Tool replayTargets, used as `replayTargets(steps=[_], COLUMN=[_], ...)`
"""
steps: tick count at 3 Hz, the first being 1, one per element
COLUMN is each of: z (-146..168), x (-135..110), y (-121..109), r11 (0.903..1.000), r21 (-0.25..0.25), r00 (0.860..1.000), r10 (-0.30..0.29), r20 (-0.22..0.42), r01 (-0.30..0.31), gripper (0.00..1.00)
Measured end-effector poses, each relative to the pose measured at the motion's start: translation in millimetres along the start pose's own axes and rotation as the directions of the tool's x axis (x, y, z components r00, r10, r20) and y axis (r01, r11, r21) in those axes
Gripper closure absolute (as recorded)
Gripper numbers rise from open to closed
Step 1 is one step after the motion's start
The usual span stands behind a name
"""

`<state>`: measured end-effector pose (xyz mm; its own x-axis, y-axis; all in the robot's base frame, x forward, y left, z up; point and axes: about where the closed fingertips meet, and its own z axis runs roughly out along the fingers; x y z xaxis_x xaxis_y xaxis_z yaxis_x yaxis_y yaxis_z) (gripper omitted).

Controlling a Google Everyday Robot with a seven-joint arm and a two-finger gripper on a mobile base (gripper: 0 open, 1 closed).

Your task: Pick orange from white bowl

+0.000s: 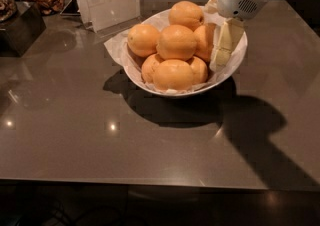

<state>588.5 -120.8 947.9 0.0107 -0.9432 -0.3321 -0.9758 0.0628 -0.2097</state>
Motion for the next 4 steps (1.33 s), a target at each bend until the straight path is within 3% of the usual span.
replayTargets(steps=[1, 4], z=[10, 47], x=[11, 30], y=[-8, -18], r11=[0.9996, 0.9929], r21=[-0.007, -0.089], r00=[1.000, 0.995], r10=[0.026, 0.083], r20=[0.005, 0.055], r01=[-0.026, -0.078], gripper=[0.00, 0.00])
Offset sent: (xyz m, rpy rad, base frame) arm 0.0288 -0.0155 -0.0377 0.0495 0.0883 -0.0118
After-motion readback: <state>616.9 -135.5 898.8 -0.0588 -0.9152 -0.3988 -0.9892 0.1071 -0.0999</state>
